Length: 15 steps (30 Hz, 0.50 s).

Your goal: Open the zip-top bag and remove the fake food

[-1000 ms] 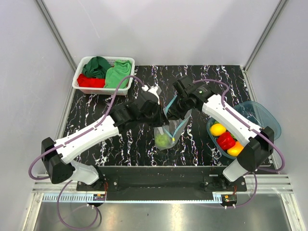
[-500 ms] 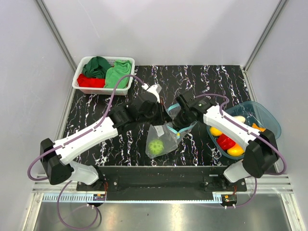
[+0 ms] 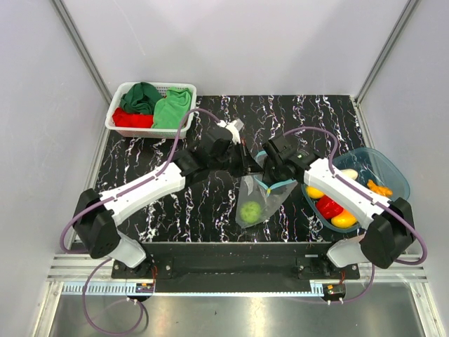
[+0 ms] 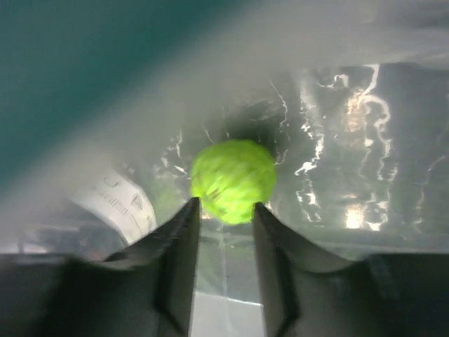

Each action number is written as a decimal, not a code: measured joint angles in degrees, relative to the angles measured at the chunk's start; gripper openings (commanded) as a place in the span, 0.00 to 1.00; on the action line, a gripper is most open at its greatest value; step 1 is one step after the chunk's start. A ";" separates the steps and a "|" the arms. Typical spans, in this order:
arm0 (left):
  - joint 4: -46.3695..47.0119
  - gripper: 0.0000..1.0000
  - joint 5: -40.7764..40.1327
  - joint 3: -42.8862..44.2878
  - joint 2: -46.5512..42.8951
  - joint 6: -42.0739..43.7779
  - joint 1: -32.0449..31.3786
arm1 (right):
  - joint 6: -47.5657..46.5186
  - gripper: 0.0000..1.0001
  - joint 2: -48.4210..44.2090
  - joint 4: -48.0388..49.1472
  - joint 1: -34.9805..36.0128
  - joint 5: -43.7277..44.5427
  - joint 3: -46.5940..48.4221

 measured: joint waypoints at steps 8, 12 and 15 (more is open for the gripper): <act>3.74 0.00 5.25 -6.86 -1.01 -0.66 1.27 | -3.54 0.67 0.94 3.30 0.57 -2.71 -5.40; 3.67 0.00 5.92 -8.59 -1.51 -0.63 1.70 | -3.30 0.73 3.30 6.51 1.33 -5.46 -8.11; 3.65 0.00 6.21 -8.98 -1.70 -0.59 1.86 | -3.23 0.76 4.87 9.27 1.64 -7.93 -9.05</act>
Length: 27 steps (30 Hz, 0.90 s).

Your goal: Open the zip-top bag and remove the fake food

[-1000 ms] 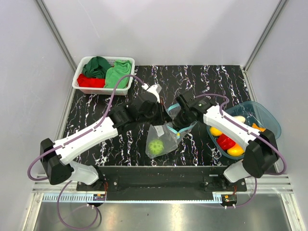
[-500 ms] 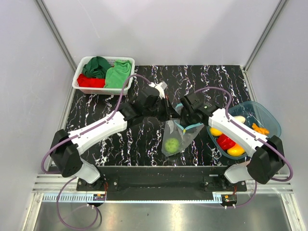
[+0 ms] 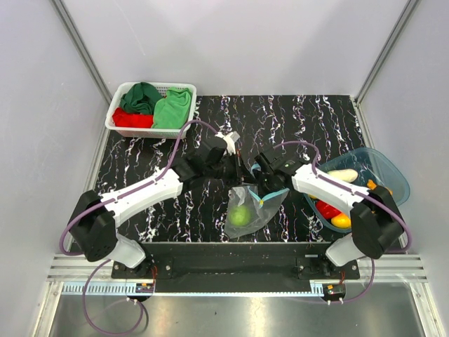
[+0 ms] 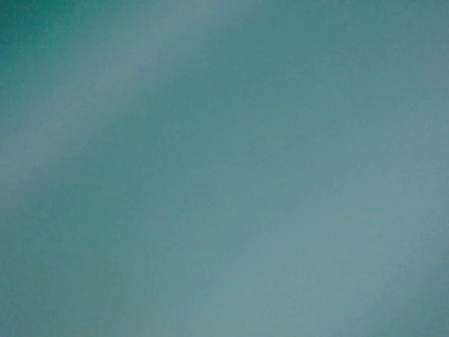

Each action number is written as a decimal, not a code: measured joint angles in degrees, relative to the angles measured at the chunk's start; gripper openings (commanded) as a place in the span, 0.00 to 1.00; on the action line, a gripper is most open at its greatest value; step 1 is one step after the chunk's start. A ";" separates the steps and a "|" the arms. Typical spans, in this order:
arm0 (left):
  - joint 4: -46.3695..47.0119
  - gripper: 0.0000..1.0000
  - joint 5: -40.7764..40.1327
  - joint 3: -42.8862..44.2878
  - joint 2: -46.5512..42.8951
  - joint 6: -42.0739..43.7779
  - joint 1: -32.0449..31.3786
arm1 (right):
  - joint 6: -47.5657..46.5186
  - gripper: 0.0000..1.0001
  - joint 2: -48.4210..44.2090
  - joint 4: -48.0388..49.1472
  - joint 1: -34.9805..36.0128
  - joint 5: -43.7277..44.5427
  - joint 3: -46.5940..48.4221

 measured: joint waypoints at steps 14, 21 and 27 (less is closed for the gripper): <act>-0.42 0.40 1.88 -1.51 -0.72 1.79 0.92 | -0.15 0.70 3.41 12.20 0.52 -10.32 -4.57; -10.36 0.90 -1.73 0.44 -5.81 11.52 1.05 | -0.09 0.71 2.12 12.35 0.52 -10.32 -5.88; -19.61 0.52 -9.16 1.60 -18.67 16.79 3.26 | -0.13 0.74 2.12 12.33 0.52 -10.38 -5.88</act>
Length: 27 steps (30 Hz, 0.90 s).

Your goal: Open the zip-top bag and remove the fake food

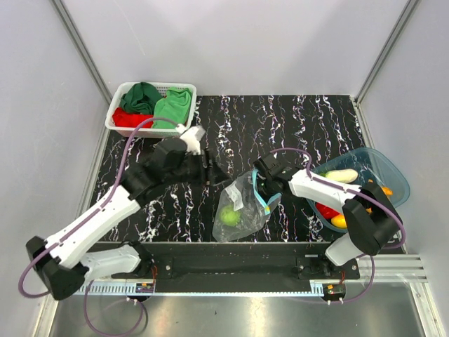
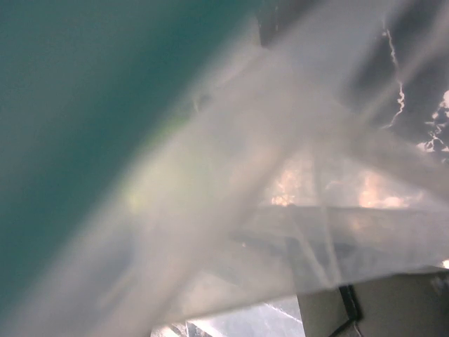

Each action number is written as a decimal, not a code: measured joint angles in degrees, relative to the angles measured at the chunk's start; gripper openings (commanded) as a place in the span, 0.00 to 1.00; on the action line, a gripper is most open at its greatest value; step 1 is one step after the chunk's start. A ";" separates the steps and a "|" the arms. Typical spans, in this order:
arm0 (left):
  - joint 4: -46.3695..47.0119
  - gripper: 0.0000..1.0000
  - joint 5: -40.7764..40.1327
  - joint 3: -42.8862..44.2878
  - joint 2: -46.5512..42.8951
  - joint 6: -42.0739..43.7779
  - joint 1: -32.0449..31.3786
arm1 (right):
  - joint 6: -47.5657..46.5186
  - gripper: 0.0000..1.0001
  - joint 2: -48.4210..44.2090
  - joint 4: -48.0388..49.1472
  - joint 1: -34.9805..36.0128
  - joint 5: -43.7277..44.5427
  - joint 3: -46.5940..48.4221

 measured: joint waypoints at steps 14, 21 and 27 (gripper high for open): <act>-0.24 0.14 5.31 -16.02 19.28 -2.82 8.00 | -1.33 0.76 0.15 -0.02 0.02 -2.69 1.81; 8.00 0.10 12.66 -16.50 23.91 -4.57 7.89 | -1.68 0.79 1.25 0.83 0.13 -6.32 1.79; 12.66 0.09 15.58 -16.70 28.28 -6.75 6.29 | -1.03 0.79 4.04 4.31 1.25 -10.45 0.94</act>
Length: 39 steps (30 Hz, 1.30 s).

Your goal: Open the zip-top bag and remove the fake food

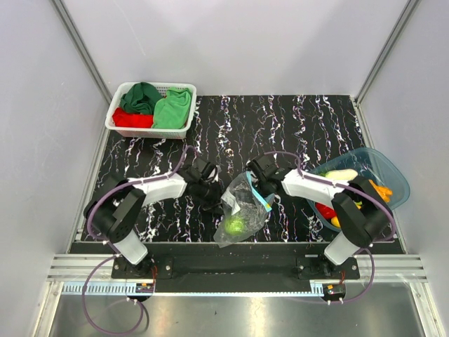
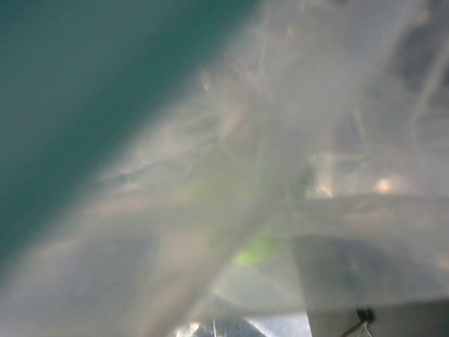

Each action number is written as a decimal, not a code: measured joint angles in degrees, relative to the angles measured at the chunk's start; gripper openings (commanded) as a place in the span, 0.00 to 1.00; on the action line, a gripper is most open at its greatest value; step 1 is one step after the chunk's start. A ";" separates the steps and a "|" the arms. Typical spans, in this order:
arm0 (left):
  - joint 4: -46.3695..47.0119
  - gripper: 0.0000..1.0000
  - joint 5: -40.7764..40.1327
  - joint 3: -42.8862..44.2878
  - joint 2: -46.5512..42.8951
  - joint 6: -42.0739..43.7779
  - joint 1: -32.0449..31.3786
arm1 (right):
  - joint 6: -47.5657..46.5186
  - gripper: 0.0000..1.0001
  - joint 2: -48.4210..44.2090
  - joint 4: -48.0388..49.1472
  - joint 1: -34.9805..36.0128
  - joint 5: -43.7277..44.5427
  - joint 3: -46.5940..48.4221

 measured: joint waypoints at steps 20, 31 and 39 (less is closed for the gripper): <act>-14.95 0.33 -7.19 3.34 -10.32 6.49 0.09 | 1.49 0.84 6.64 -0.15 1.31 0.63 1.44; -12.22 0.22 9.22 -4.46 -16.28 7.91 -1.46 | 4.42 0.89 9.49 -0.50 -5.95 0.96 4.66; -3.21 0.21 13.14 -3.96 -4.50 5.31 -2.16 | 6.69 0.90 9.49 0.07 -5.90 -0.55 4.90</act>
